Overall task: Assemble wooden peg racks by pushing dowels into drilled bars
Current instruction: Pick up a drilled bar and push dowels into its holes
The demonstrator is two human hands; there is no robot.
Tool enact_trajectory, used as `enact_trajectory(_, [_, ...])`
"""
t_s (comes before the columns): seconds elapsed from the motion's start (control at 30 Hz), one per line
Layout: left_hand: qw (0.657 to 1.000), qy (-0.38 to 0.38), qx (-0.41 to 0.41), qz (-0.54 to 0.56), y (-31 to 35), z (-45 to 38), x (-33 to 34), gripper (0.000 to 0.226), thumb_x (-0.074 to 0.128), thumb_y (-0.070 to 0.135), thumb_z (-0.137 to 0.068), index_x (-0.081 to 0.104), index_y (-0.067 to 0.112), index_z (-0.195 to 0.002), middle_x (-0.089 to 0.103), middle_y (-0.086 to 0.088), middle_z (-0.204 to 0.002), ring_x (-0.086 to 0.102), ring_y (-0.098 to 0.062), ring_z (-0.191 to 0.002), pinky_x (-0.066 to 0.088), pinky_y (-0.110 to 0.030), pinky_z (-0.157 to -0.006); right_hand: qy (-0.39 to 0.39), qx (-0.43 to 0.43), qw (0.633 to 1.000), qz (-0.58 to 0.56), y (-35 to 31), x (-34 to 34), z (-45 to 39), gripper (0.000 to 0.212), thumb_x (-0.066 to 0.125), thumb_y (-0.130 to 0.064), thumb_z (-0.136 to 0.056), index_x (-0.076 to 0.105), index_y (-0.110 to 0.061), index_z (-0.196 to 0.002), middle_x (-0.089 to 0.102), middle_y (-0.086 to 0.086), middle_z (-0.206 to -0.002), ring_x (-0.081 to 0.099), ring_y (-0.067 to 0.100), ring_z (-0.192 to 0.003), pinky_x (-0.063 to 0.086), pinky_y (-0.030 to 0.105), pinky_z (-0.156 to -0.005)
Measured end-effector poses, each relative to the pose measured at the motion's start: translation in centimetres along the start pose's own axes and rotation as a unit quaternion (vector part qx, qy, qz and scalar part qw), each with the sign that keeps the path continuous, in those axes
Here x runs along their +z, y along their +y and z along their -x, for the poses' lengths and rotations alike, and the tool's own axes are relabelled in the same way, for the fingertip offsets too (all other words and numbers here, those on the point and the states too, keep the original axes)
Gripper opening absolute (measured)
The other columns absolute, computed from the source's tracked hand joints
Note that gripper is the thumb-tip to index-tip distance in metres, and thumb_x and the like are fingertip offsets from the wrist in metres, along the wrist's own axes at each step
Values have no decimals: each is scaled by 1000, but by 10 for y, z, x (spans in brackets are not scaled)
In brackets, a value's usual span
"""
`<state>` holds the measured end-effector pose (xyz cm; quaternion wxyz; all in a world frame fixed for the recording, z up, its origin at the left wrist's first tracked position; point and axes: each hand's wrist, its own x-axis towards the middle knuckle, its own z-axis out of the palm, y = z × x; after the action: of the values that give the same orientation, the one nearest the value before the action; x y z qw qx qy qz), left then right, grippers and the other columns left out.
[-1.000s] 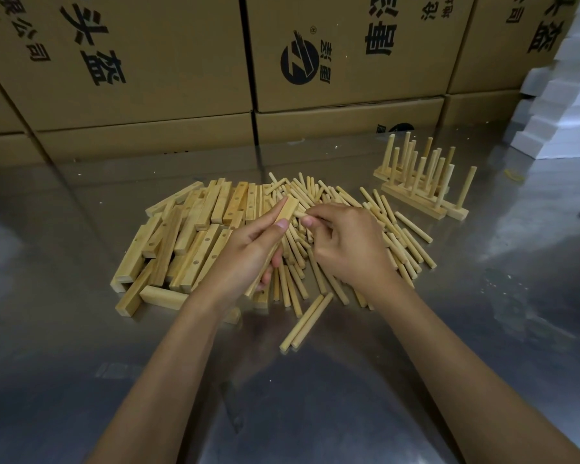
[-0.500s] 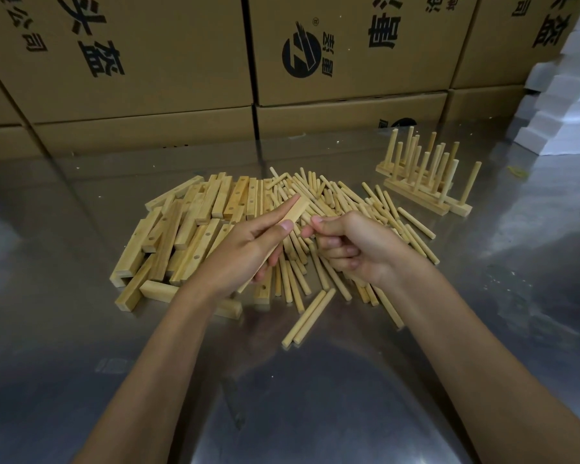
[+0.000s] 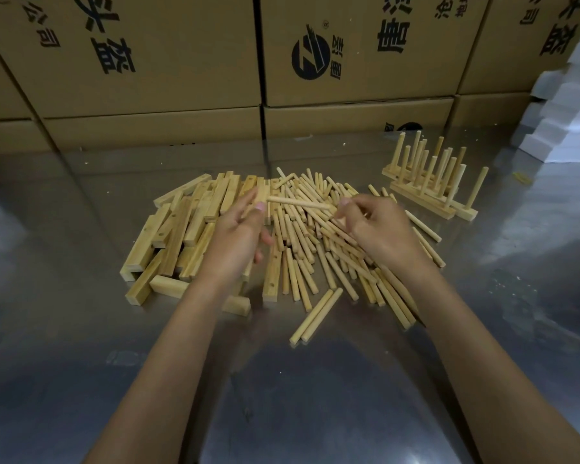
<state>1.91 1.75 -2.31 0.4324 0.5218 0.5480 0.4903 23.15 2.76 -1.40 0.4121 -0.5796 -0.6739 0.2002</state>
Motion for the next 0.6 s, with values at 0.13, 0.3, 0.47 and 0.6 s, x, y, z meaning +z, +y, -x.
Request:
enact_trajectory(0.13, [991, 77, -51, 101, -2, -7, -17, 35, 48, 35, -105, 50, 42, -140, 67, 7, -61, 53, -5, -45, 43, -21, -39, -192, 62, 967, 157, 15, -15, -4, 16, 67, -34, -92, 69, -21, -82, 63, -13, -61, 59, 10, -63, 44, 29, -57])
enact_trajectory(0.3, [974, 64, -90, 198, -2, -8, -19, 28, 45, 29, -106, 53, 37, -131, 63, 4, -59, 51, -7, -44, 40, -18, -38, -215, 69, 951, 210, 14, -9, -3, 15, 73, -31, -87, 67, -19, -80, 64, -5, -72, 58, 10, -70, 38, 27, -60])
enact_trajectory(0.47, [959, 11, -110, 259, 1, -8, -16, 34, 44, 29, -106, 50, 26, -140, 61, -1, -67, 51, -11, -50, 36, -19, -35, -150, -97, 981, 77, -8, 3, 8, 6, 52, -28, -100, 53, -24, -96, 62, -2, -74, 56, 12, -60, 44, 30, -51])
enact_trajectory(0.6, [961, -37, -108, 254, 2, -5, -9, 36, 47, 29, -105, 54, 22, -139, 61, 0, -71, 52, -11, -53, 36, -19, -34, -124, -195, 971, 64, -28, 30, 23, 4, 50, -30, -100, 50, -33, -103, 53, -13, -69, 50, 6, -55, 33, 20, -46])
